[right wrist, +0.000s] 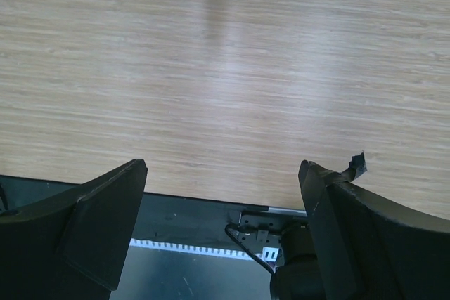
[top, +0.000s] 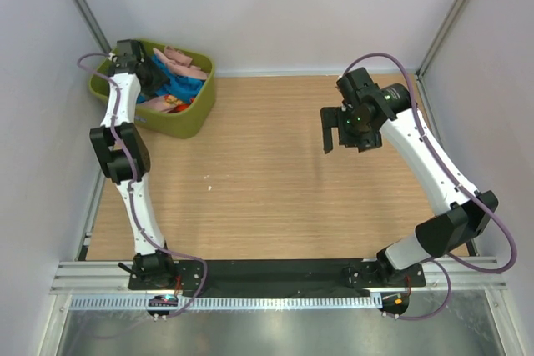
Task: Fold and stack the t-shirts
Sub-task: Grab the tshirt from the pile
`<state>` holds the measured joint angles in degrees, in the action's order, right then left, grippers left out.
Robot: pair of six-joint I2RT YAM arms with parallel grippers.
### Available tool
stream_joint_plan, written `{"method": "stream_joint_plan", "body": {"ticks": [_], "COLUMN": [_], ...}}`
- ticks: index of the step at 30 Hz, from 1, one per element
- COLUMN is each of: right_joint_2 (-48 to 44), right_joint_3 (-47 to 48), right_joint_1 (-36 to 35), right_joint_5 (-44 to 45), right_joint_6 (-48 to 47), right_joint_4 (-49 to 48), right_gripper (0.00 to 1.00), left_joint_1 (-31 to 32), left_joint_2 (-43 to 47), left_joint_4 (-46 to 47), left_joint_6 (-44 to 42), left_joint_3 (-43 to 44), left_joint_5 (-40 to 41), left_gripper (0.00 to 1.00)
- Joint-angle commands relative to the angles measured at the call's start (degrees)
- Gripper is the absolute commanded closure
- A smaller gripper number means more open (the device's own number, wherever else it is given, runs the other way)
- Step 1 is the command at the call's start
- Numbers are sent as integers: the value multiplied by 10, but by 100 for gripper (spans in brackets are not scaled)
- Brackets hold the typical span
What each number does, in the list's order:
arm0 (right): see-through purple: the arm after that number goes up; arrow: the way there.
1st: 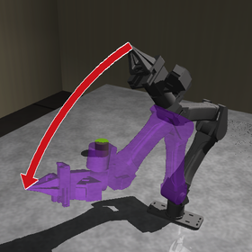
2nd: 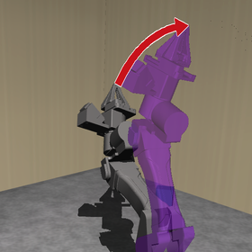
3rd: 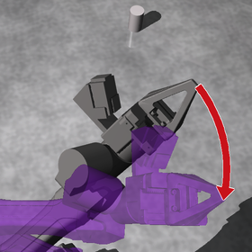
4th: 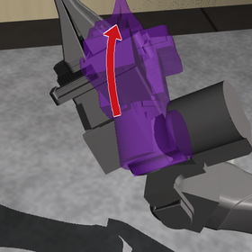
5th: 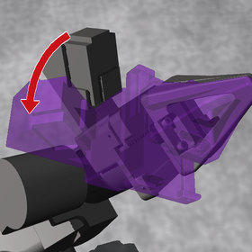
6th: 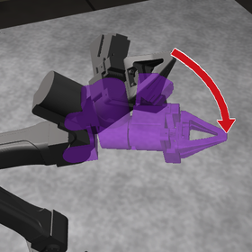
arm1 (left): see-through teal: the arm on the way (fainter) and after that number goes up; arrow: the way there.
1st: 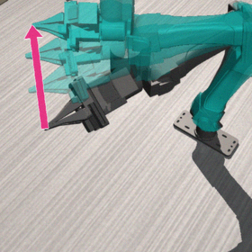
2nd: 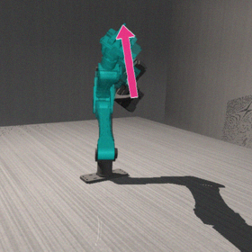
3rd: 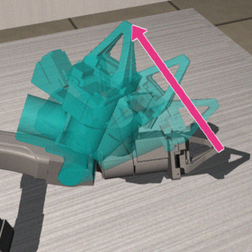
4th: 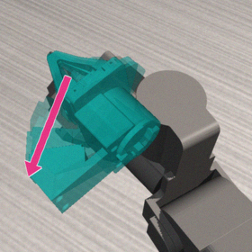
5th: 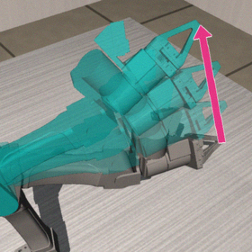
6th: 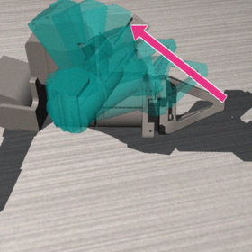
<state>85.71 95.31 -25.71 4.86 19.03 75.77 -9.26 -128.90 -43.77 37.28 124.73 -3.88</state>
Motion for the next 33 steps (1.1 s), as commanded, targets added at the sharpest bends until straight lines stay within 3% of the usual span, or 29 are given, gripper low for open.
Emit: {"method": "stream_joint_plan", "body": {"ticks": [1, 8, 23, 28, 33], "right_joint_2": [3, 32, 62, 58, 44], "right_joint_3": [30, 44, 55, 53, 41], "right_joint_1": [29, 56, 58, 58, 58], "right_joint_5": [9, -5, -20, -28, -42], "right_joint_6": [-13, -22, -28, -25, -17], "right_joint_4": [4, 1, -4, -4, -11], "right_gripper": [2, 2, 2, 2, 2], "left_joint_1": [-8, -9, -9, -7, 12], "left_joint_2": [-32, -54, -79, -24, 116], "left_joint_4": [67, 133, 149, 125, 115], "left_joint_6": [6, 24, 23, 17, 23], "left_joint_3": [62, 47, 73, 76, 18], "left_joint_5": [-30, -33, -39, -11, 102], "left_gripper": [42, 53, 100, 100, 100]}}
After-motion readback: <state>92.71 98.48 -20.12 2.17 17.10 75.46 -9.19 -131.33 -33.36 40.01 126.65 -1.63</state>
